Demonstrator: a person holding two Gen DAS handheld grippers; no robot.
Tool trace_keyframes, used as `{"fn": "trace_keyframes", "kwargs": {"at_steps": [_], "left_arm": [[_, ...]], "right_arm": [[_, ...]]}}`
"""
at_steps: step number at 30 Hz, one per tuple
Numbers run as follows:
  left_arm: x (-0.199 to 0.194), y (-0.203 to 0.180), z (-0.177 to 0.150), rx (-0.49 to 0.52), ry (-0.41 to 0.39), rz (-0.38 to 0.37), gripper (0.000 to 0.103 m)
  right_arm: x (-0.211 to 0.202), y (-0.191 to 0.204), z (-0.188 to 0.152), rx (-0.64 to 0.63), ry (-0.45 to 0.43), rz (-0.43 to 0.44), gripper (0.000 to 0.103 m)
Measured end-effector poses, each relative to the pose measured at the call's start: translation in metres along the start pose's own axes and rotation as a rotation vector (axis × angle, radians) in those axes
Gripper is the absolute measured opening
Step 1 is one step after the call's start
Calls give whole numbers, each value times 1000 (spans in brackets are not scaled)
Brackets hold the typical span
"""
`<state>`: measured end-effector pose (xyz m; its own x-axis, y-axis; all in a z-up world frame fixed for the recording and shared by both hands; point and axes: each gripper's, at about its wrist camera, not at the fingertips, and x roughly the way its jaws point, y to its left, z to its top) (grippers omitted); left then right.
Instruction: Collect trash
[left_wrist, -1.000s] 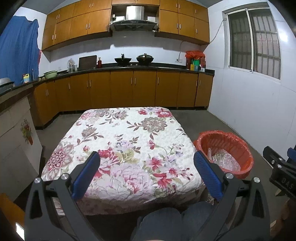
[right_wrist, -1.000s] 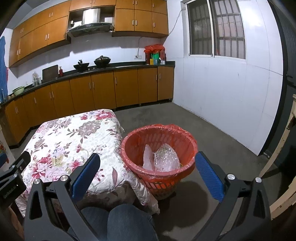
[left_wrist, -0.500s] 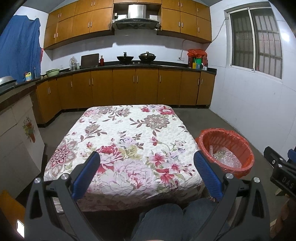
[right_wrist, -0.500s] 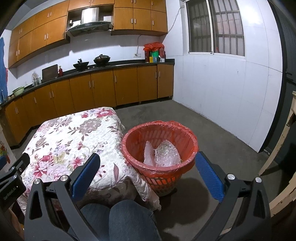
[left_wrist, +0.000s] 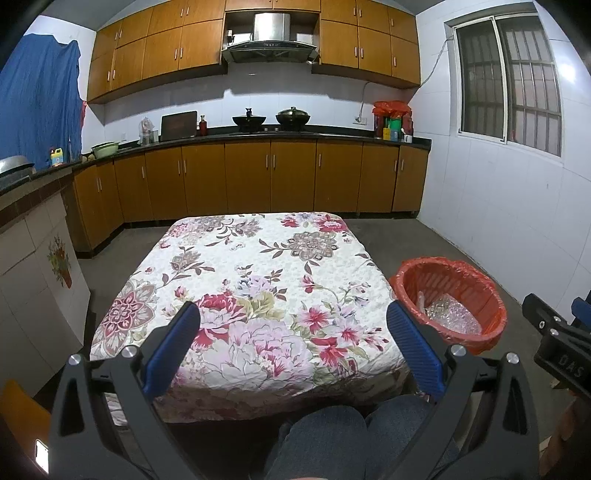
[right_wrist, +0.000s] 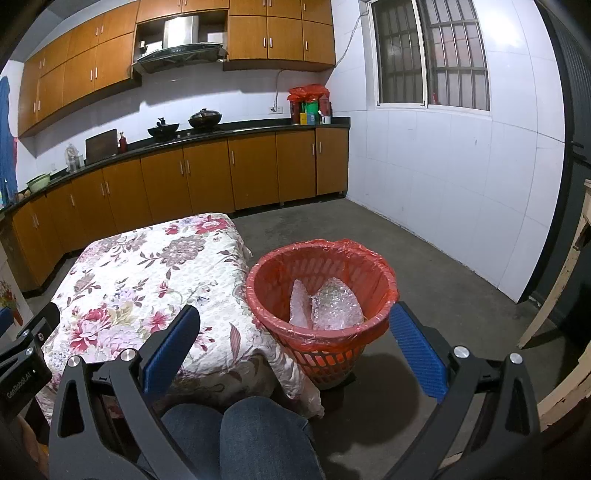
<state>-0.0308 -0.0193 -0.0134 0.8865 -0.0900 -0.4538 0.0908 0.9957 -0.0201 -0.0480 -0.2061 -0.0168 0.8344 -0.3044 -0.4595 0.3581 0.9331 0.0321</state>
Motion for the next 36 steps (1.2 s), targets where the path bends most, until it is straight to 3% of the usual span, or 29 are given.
{"fn": "trace_keyframes", "kwargs": {"at_steps": [36], "left_arm": [[2,-1,1,-1,6,1,99]], "right_arm": [[-1,3,-1,4,1,1,101]]}}
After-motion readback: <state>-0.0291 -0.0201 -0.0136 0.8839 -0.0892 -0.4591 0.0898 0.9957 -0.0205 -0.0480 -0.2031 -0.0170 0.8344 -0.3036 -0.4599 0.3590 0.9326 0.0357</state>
